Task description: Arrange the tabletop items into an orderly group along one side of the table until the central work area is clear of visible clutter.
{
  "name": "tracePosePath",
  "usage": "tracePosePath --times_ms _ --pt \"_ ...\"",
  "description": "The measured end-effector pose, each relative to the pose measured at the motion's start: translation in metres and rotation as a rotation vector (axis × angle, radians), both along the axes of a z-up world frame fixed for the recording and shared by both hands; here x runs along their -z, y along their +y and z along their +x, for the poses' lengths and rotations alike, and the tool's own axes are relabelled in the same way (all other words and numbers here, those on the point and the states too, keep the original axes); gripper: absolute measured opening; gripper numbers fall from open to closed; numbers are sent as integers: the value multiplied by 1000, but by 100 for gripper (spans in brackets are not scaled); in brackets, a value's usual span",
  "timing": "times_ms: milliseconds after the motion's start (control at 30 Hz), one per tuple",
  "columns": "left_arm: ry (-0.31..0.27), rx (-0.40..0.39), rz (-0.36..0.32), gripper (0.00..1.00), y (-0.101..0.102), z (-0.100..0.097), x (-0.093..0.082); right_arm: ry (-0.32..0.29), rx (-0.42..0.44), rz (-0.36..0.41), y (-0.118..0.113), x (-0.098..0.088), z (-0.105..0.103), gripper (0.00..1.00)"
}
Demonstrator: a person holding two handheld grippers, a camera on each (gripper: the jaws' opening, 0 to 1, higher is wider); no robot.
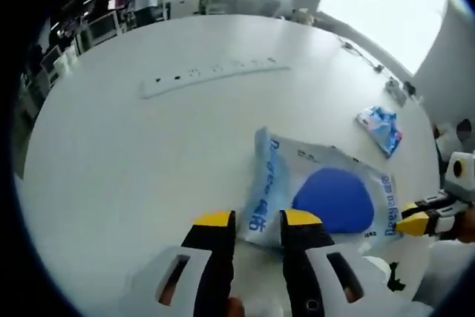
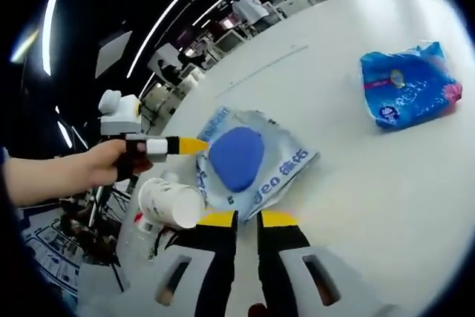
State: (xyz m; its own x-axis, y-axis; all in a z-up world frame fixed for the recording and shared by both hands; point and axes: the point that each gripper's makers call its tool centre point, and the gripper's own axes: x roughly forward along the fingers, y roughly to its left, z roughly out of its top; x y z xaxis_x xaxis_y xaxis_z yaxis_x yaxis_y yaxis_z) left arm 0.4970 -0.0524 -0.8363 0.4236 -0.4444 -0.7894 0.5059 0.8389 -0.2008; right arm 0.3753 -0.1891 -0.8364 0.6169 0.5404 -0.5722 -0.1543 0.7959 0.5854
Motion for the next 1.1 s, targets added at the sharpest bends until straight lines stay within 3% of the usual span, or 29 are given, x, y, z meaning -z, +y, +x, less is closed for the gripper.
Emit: tracePosePath --times_ms 67,233,333,667,1000,1100 --pt "-12 -1 4 4 5 -1 -2 -3 21 13 -4 -2 2 2" --pt "-5 18 -14 0 2 -9 -2 -17 29 -23 -12 -5 8 0" --pt "-2 30 -23 0 1 -12 -4 -47 42 -82 -23 -9 16 0" --pt "-23 -5 -93 0 -3 -17 -25 -156 25 -159 -45 -35 52 0" --pt "-70 -25 -171 0 -24 -17 -51 -252 -60 -311 -70 -51 80 0" --pt "-69 -23 -176 0 -31 -19 -50 -249 -60 -312 -78 -51 85 0"
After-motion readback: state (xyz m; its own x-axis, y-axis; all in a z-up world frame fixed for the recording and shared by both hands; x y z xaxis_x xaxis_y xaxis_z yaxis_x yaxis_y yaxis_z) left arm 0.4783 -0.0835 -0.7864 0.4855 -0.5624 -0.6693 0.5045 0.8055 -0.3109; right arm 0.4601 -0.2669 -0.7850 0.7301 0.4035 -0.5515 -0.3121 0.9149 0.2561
